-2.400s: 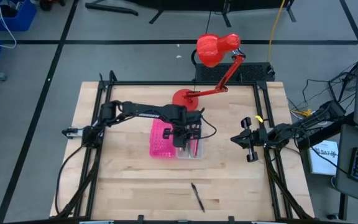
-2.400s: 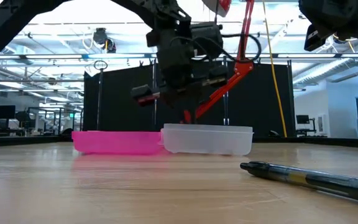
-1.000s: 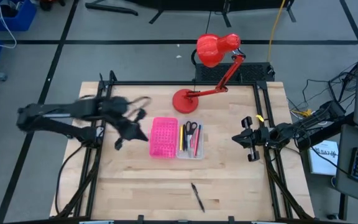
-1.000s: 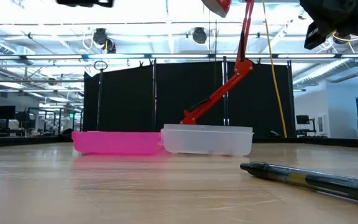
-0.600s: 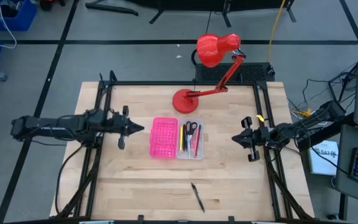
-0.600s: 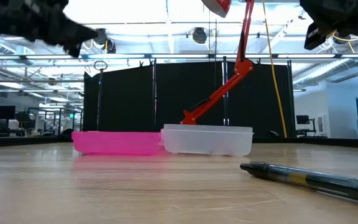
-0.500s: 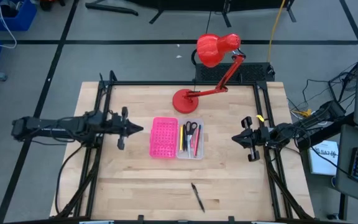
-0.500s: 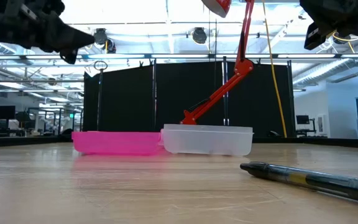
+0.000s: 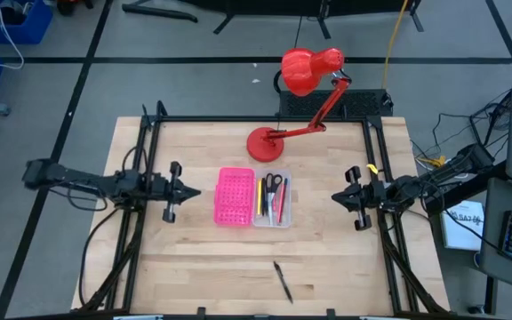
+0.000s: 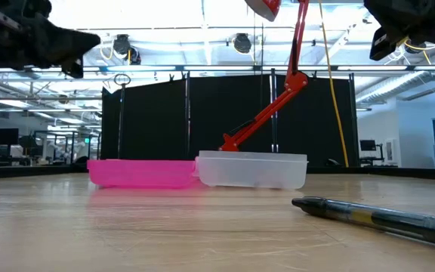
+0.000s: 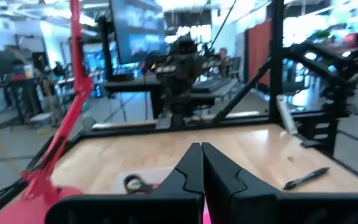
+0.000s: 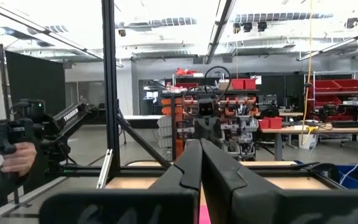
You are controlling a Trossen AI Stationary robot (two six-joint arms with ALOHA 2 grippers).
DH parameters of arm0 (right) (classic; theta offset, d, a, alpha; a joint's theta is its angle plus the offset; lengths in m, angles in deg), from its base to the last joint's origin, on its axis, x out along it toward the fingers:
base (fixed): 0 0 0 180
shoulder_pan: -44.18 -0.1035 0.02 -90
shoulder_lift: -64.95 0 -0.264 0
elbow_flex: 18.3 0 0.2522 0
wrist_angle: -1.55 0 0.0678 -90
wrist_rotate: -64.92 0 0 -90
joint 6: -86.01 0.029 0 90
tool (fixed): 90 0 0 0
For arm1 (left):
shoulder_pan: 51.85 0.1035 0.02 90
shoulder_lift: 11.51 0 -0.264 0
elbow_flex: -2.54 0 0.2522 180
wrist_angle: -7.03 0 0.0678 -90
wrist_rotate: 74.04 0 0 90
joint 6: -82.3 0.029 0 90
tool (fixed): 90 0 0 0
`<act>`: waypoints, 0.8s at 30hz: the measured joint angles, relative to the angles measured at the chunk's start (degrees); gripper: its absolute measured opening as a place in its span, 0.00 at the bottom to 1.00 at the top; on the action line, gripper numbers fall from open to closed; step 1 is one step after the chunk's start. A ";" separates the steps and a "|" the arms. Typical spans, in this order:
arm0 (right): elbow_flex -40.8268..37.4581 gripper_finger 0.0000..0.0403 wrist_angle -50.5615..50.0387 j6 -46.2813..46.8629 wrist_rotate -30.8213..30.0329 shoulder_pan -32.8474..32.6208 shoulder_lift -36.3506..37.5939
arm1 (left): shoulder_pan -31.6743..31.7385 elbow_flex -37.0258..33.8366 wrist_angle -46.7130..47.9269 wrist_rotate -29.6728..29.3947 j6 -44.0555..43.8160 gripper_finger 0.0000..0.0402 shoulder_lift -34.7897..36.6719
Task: Pick & place school supplies into a supply box
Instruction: Put the black pen into the pink supply box
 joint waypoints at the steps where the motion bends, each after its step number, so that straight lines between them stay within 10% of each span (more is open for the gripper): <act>1: 0.00 0.00 -0.14 0.00 -0.02 0.00 0.00 | -0.55 -0.18 -0.54 -0.27 0.04 0.01 0.00; 16: 4.73 0.00 -4.72 -3.25 -6.29 0.07 -2.12 | -2.91 -1.19 0.21 -2.02 1.95 0.09 -0.02; 24: 35.56 0.00 -39.74 5.70 -13.26 -0.57 -19.24 | -2.91 -1.19 -1.01 -6.12 3.30 0.10 -0.02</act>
